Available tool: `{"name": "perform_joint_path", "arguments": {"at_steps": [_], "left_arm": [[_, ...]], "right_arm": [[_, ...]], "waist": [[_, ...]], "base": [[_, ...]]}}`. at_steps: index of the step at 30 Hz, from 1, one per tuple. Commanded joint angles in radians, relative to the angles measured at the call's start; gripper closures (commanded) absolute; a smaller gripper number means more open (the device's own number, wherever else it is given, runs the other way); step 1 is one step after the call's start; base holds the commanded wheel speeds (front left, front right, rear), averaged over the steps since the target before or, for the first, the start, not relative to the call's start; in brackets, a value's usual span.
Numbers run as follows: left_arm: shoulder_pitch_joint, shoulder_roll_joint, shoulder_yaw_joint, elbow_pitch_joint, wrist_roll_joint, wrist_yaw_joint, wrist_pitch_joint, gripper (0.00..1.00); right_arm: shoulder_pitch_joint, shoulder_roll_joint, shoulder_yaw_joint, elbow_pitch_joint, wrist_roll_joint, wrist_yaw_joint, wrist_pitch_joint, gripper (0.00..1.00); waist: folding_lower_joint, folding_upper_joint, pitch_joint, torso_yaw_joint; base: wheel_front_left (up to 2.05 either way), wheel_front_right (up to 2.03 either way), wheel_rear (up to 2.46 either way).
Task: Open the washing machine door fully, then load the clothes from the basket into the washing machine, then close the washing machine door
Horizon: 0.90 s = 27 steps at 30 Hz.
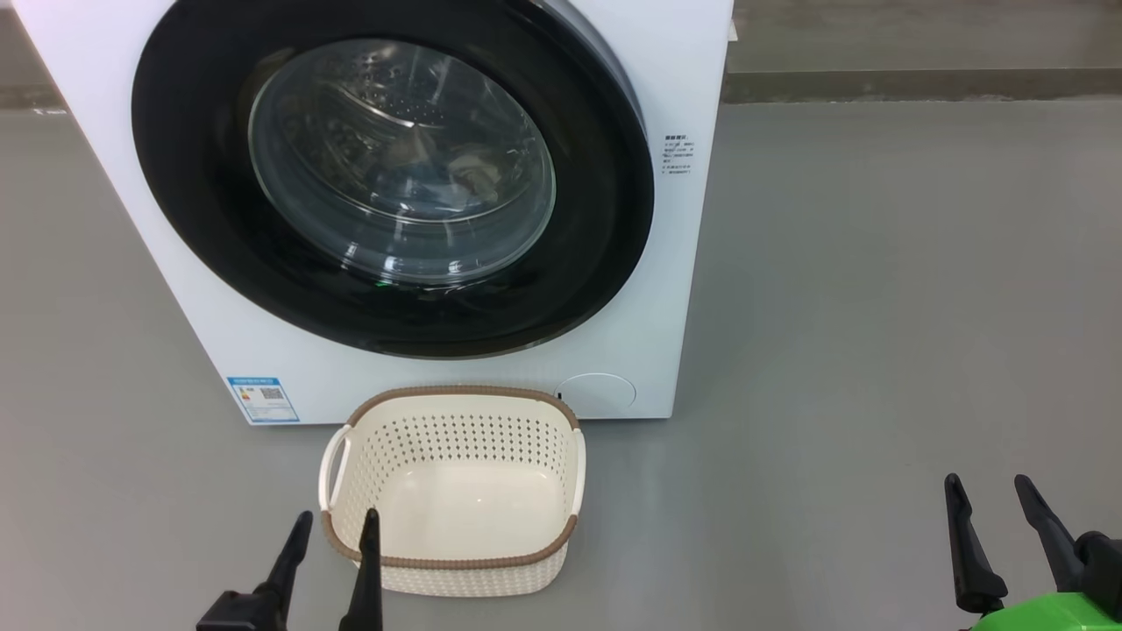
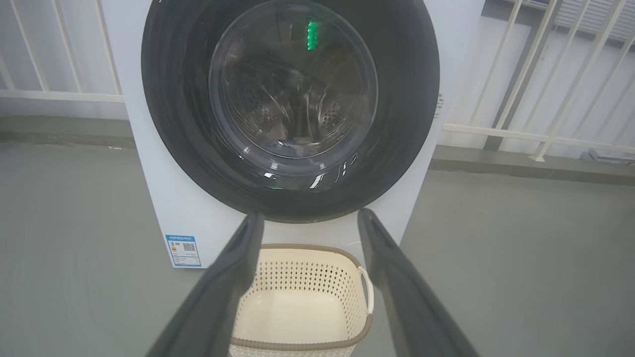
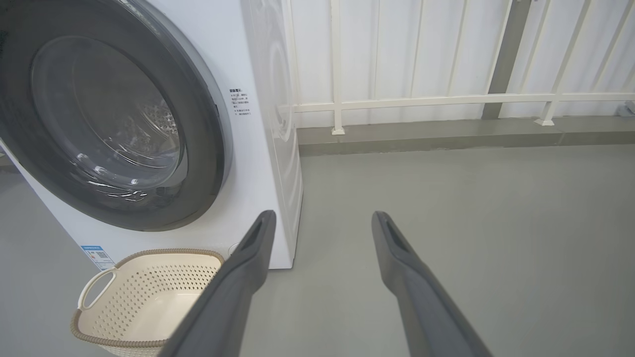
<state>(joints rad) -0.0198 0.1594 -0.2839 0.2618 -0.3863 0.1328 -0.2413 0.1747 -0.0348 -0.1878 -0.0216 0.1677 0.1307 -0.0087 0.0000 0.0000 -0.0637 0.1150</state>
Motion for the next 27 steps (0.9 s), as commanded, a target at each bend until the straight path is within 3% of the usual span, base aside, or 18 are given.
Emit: {"name": "perform_joint_path", "arguments": {"at_steps": [1, 23, 24, 27], "left_arm": [[-0.024, 0.017, 0.032, -0.031, -0.003, 0.006, 0.0, 0.0], [-0.019, 0.031, 0.012, -0.051, -0.01, 0.014, 0.008, 0.0], [0.004, 0.015, -0.019, -0.022, -0.006, 0.008, 0.01, 1.0], [0.012, 0.007, -0.024, -0.001, -0.009, 0.008, 0.011, 1.0]], "right_arm": [[-0.019, -0.015, 0.021, -0.026, 0.004, 0.0, -0.001, 0.0], [-0.015, -0.015, 0.023, -0.017, 0.013, 0.0, -0.005, 0.0], [0.0, 0.001, 0.0, 0.007, 0.009, 0.0, -0.001, 1.0], [0.0, 0.011, 0.001, 0.045, 0.011, 0.0, 0.0, 1.0]], "waist": [[0.0, 0.0, -0.001, 0.0], [0.0, 0.0, -0.001, 0.005], [0.0, 0.0, -0.001, 0.004], [0.0, 0.0, -0.001, 0.005]], "base": [[0.0, 0.0, 0.0], [0.0, 0.0, 0.0], [0.0, 0.0, 0.0], [0.0, 0.0, 0.0]]}}
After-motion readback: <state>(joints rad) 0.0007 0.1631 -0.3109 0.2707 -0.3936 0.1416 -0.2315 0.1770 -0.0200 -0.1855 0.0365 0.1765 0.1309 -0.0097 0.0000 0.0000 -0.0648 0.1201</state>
